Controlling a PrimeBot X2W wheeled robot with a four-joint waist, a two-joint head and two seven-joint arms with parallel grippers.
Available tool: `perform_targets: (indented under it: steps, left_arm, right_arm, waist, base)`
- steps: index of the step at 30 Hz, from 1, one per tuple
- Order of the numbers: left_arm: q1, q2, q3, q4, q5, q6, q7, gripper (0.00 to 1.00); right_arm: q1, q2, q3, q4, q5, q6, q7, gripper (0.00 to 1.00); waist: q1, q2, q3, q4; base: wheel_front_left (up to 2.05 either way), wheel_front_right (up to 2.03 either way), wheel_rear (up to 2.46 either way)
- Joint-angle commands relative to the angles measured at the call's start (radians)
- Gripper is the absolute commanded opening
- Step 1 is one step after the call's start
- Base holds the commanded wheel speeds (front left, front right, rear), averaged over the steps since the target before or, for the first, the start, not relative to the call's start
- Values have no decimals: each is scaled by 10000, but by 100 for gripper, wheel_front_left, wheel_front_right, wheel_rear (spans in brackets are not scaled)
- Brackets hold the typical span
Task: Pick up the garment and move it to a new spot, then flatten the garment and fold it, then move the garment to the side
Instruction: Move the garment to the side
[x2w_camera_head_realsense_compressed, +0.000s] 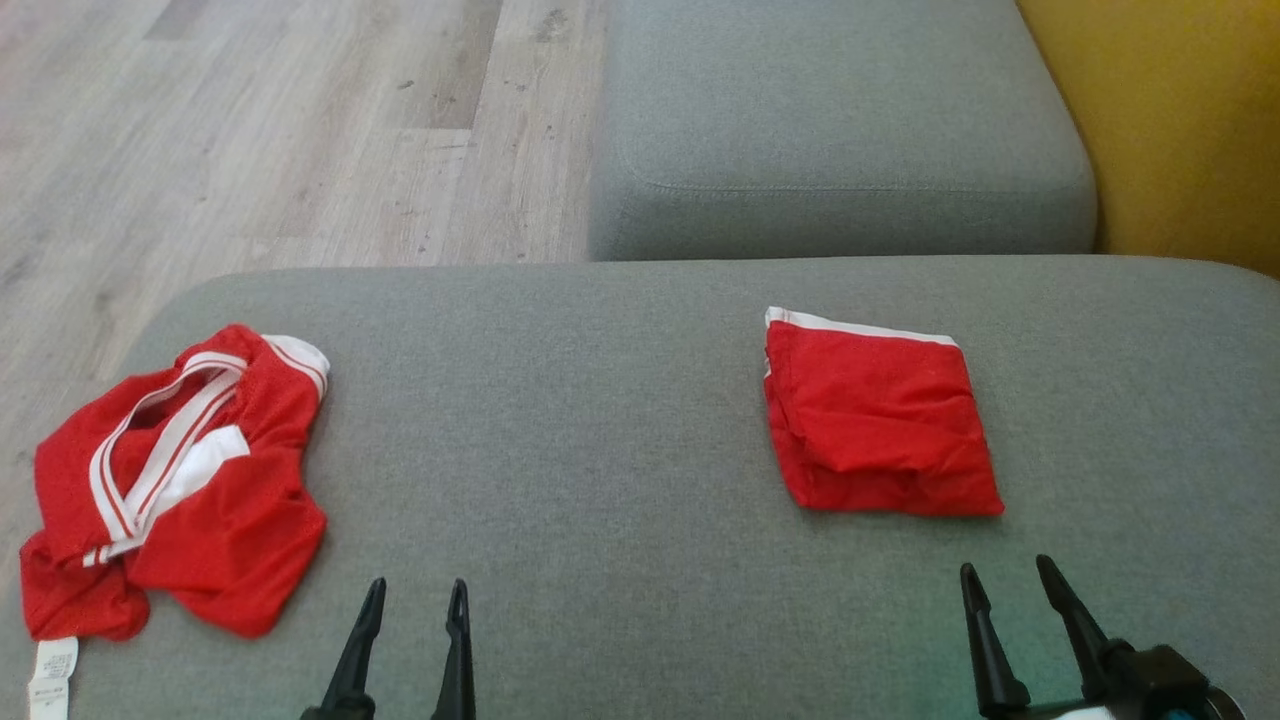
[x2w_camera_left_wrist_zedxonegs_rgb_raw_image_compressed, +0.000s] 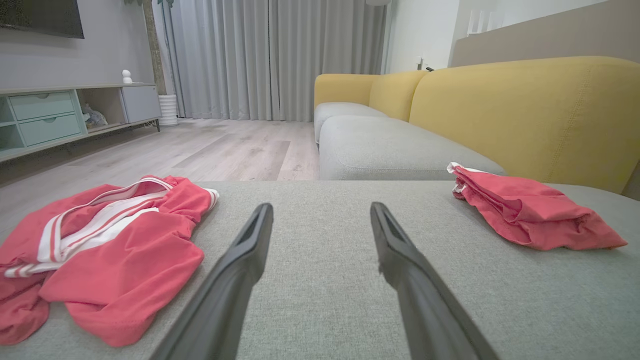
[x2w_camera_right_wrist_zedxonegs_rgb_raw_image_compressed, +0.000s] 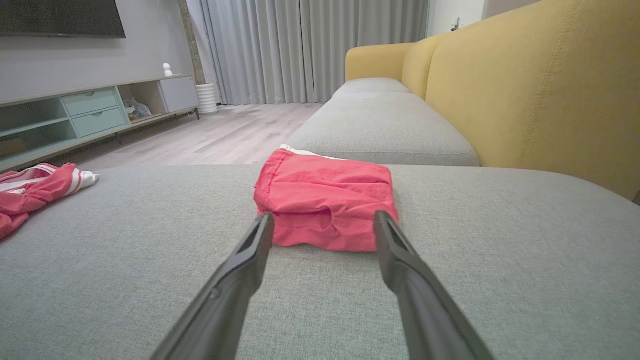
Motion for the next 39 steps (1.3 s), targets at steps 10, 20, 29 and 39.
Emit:
perform_targets:
  steps: [10, 20, 29, 39]
  left_arm:
    - [-703, -56, 115, -535, -26, 24, -53, 100]
    - [-1202, -56, -280, -878, -193, -149, -53, 100]
    - [-1691, -56, -693, -1205, -315, -153, -53, 100]
    - [-2200, -56, -874, -1478, -505, -43, -53, 100]
  right_arm:
    - [-984, -164, -62, 111, 459, 69, -108, 100]
    - [-3604, -813, -659, 2588, 1418, 69, 698, 100]
    - [-5776, -1833, -449, 4881, 2203, 69, 1447, 100]
    - [-7280, -2133, 380, 7078, 2903, 69, 2472, 87]
  waist:
    - [0, 0, 556, 51]
    - [0, 0, 1433, 394]
    - [0, 0, 2098, 887]
    - [0, 0, 2928, 1257]
  base:
    - [0, 0, 0]
    - [0, 0, 0]
    - [0, 0, 0]
    - [0, 0, 0]
